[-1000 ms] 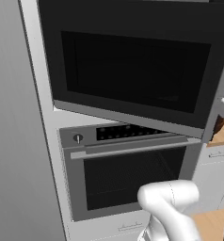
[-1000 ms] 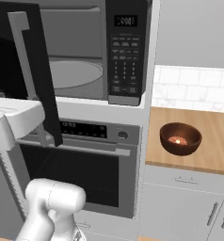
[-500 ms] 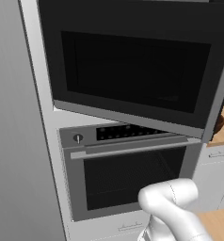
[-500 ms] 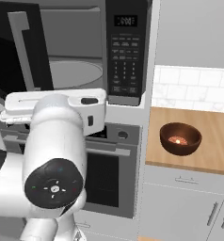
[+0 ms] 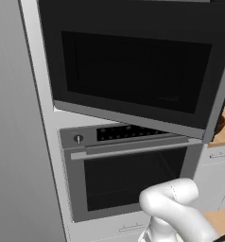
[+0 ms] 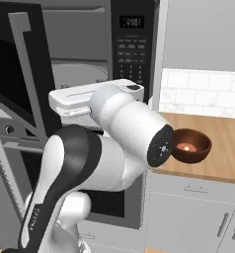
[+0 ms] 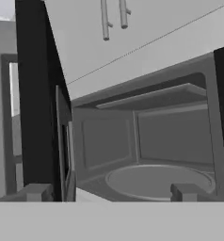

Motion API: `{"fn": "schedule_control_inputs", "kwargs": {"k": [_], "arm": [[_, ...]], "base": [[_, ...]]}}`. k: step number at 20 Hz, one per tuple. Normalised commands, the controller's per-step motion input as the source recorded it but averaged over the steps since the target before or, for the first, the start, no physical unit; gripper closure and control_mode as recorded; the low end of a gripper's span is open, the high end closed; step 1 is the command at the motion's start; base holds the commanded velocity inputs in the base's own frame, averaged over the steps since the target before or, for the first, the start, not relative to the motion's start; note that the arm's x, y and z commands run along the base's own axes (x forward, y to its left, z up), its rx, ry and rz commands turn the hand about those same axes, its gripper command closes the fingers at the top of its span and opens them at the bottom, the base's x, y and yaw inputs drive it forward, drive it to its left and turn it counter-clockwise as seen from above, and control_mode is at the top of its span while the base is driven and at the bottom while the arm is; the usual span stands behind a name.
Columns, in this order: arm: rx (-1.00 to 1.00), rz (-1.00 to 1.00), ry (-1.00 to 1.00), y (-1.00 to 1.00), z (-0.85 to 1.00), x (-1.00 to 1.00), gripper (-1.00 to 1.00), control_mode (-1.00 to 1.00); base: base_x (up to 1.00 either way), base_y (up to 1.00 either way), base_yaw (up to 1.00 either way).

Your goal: Open the microwave, place the bowl with waffle inside the microwave, then close the microwave door and turn it on.

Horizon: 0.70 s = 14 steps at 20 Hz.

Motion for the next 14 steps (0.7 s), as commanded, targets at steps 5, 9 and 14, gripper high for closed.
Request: {"fn": "schedule_control_inputs", "kwargs": {"k": [5, 9, 14], "arm": [[0.0, 0.22, 0.0, 0.0, -0.11, 0.64, -1.0, -1.0], [0.0, 0.17, 0.0, 0.06, -0.22, 0.67, -1.0, -1.0], [0.0, 0.11, 0.0, 0.18, -0.23, 0.37, -1.0, -1.0]], "base": [[0.0, 0.0, 0.0], [0.0, 0.0, 0.0], [0.0, 0.0, 0.0]]}}
